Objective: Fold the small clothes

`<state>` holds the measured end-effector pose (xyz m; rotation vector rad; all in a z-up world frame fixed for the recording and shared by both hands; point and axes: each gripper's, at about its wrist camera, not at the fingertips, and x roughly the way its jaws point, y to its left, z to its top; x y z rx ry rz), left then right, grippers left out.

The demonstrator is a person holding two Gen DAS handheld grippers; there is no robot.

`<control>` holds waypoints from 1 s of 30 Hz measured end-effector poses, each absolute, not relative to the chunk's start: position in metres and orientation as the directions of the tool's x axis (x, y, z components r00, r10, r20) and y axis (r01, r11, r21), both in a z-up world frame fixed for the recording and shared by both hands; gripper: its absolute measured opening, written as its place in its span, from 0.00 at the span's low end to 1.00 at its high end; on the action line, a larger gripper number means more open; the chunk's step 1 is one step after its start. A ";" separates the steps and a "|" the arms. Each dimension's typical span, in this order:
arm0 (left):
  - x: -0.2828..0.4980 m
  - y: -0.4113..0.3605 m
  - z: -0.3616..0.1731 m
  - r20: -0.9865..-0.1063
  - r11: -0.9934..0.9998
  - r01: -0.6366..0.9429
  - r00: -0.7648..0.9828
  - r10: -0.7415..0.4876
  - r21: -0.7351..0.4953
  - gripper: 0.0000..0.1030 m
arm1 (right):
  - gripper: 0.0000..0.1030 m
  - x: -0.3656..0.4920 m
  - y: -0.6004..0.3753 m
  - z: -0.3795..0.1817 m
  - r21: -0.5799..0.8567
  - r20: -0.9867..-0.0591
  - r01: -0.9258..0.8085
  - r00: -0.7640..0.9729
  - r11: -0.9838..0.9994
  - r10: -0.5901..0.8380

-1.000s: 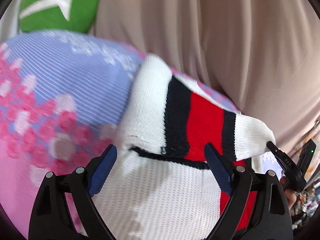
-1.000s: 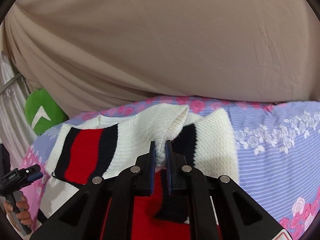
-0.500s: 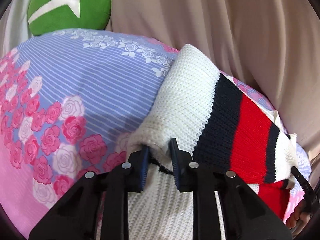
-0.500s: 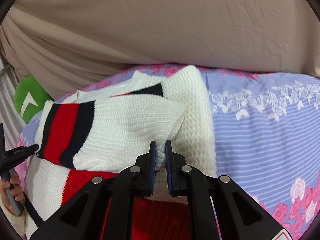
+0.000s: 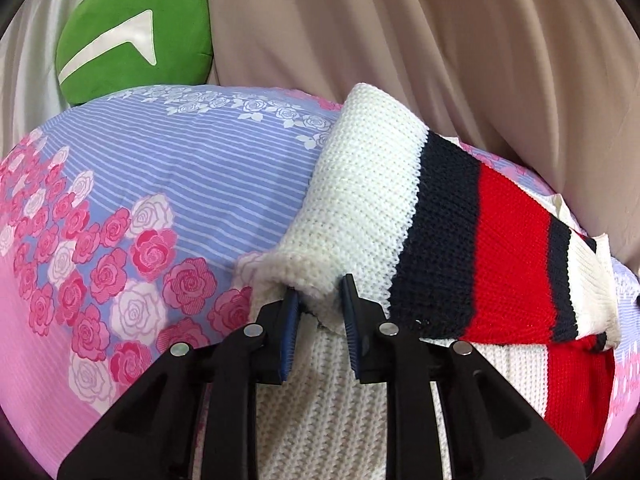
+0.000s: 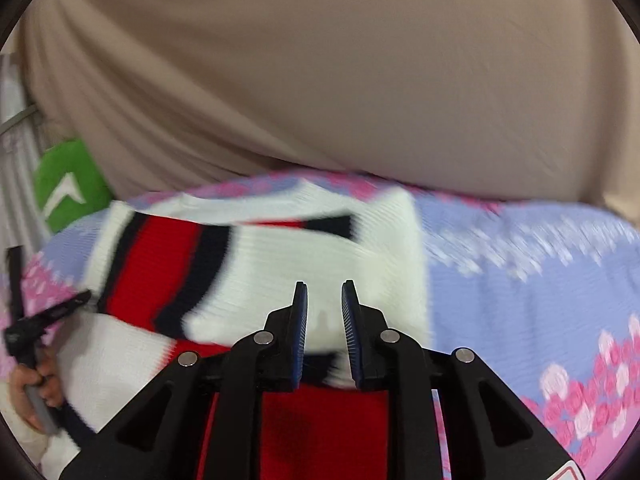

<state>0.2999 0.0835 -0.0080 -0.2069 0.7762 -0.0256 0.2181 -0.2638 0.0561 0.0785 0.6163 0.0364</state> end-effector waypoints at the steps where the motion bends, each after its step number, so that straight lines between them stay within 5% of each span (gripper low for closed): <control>1: 0.300 0.083 -0.008 -0.692 0.979 -0.054 0.715 -0.098 -0.195 0.20 | 0.20 0.225 -0.246 0.065 0.085 -0.570 -0.064 0.815 0.994 0.101; 5: 0.299 0.083 -0.008 -0.690 0.977 -0.055 0.716 -0.105 -0.206 0.20 | 0.39 0.278 -0.174 0.080 0.114 -0.578 -0.275 0.763 0.955 0.289; 11: 0.297 0.084 -0.009 -0.688 0.975 -0.055 0.717 -0.112 -0.216 0.20 | 0.40 0.364 -0.080 0.062 0.169 -0.641 -0.424 0.639 0.890 0.427; 16: 0.298 0.085 -0.009 -0.687 0.973 -0.052 0.716 -0.120 -0.225 0.20 | 0.46 0.417 -0.034 0.032 0.126 -0.711 -0.437 0.586 0.891 0.388; 17: 0.298 0.085 -0.009 -0.687 0.973 -0.052 0.716 -0.122 -0.226 0.20 | 0.45 0.425 -0.029 0.026 0.094 -0.728 -0.423 0.588 0.901 0.353; 18: 0.298 0.086 -0.009 -0.687 0.973 -0.051 0.716 -0.123 -0.227 0.20 | 0.33 0.430 -0.025 0.020 0.077 -0.738 -0.418 0.587 0.905 0.334; 19: 0.298 0.085 -0.009 -0.687 0.973 -0.051 0.716 -0.123 -0.227 0.20 | 0.09 0.433 -0.022 0.018 0.078 -0.739 -0.425 0.583 0.902 0.339; 25: 0.298 0.083 -0.010 -0.688 0.975 -0.055 0.717 -0.111 -0.215 0.20 | 0.07 0.424 -0.013 0.042 0.073 -0.657 -0.455 0.648 0.888 0.386; 30: 0.297 0.081 -0.009 -0.688 0.977 -0.053 0.717 -0.108 -0.209 0.20 | 0.09 0.446 -0.002 0.007 0.011 -0.715 -0.429 0.628 0.903 0.307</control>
